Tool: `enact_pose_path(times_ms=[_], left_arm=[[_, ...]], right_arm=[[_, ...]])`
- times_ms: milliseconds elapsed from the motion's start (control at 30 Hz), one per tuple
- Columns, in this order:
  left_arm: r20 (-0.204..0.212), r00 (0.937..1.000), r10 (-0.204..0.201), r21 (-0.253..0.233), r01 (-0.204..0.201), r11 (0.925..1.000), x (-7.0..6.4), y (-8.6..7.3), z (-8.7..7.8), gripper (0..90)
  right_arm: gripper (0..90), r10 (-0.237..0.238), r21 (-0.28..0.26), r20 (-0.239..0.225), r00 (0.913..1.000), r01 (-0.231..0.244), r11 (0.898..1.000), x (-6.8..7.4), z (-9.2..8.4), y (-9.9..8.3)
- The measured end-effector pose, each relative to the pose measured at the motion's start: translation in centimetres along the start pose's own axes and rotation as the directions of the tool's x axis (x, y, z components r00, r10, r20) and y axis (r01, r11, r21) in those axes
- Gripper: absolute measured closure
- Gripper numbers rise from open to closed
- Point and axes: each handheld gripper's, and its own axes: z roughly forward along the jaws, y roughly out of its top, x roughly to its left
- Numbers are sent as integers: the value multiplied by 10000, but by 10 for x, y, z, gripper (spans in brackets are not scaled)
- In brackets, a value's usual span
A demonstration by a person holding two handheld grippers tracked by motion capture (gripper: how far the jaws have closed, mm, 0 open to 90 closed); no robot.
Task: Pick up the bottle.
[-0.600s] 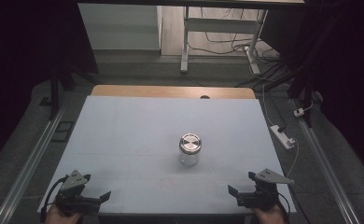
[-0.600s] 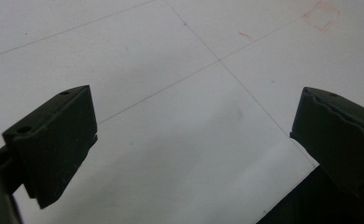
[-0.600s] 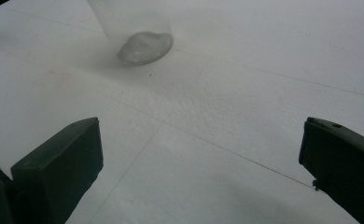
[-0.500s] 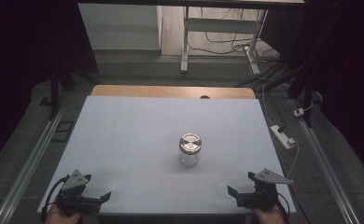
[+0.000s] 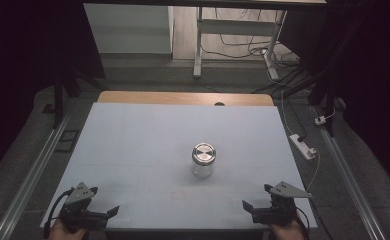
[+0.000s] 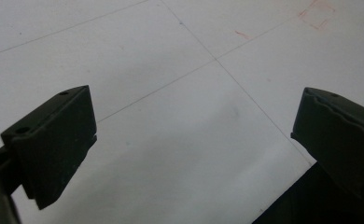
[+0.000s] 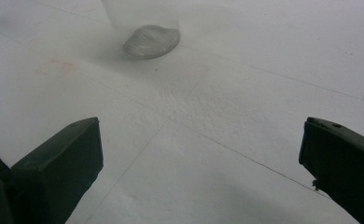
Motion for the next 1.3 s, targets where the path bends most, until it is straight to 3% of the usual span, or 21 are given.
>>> enact_pose_path(times_ms=[400,733,1300], left_arm=[[63,10000,-9,187,8,9998,0,1,2,15],[209,9996,-177,158,174,9997,3,1,2,20],[302,9993,-230,221,223,9995,4,1,2,26]], right_arm=[[0,-497,253,261,9984,490,9985,6,2,1],[0,-683,138,-294,9972,688,9975,11,4,7],[0,-1398,-114,-621,9882,1394,9902,20,15,20]])
